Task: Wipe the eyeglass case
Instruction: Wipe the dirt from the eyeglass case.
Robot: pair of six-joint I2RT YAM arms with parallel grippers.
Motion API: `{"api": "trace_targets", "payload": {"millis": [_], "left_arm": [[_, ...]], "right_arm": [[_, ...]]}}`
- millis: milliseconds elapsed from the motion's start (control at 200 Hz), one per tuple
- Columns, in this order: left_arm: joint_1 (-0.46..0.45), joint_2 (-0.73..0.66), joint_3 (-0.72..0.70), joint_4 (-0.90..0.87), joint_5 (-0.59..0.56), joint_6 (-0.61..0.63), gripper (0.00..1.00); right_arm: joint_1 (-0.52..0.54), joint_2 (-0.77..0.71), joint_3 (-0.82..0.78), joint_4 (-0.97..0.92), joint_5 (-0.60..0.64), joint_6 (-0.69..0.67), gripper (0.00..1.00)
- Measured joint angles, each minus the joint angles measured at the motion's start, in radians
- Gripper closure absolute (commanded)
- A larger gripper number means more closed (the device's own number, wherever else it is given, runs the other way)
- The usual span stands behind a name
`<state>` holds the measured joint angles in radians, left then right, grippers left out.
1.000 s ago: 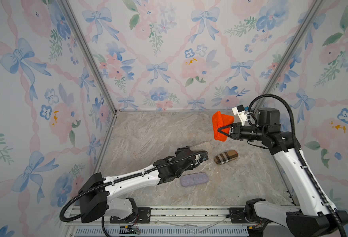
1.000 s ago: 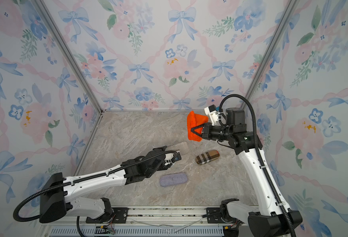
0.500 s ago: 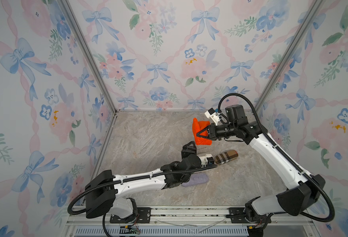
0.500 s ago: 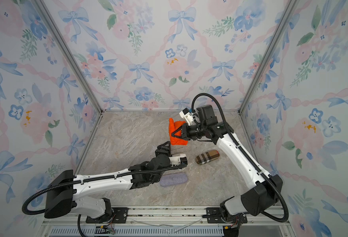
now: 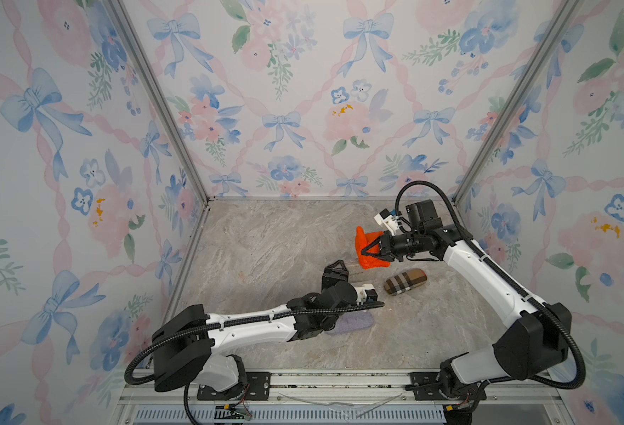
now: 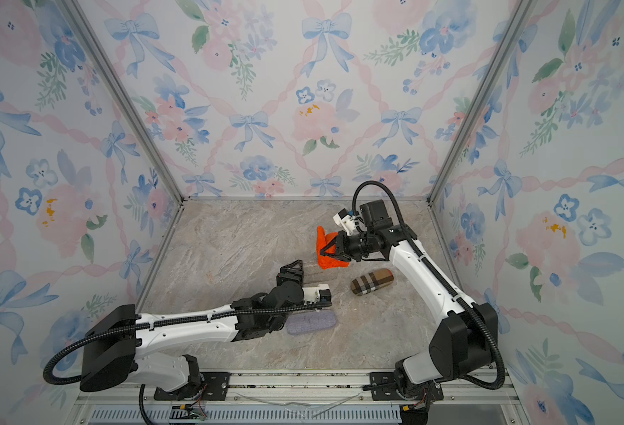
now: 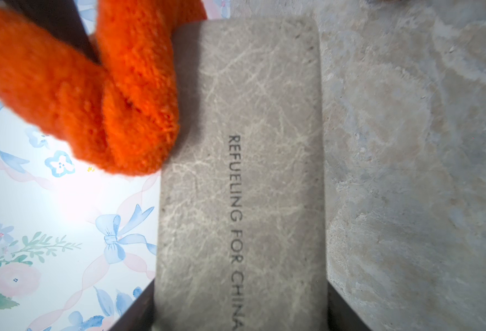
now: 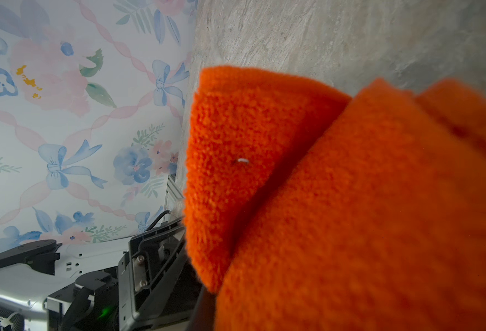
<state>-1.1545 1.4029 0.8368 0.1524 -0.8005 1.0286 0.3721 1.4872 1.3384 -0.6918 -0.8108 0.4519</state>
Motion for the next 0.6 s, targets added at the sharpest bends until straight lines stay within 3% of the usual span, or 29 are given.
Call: {"api": "trace_targets", "payload": {"millis": [220, 600], "left_arm": [[0.011, -0.002, -0.004, -0.002, -0.030, -0.008, 0.79], [0.007, -0.003, -0.019, 0.003, 0.024, -0.003, 0.78]], "right_arm": [[0.135, 0.117, 0.093, 0.086, -0.065, 0.054, 1.00], [-0.079, -0.037, -0.148, 0.082, -0.170, 0.042, 1.00]]}}
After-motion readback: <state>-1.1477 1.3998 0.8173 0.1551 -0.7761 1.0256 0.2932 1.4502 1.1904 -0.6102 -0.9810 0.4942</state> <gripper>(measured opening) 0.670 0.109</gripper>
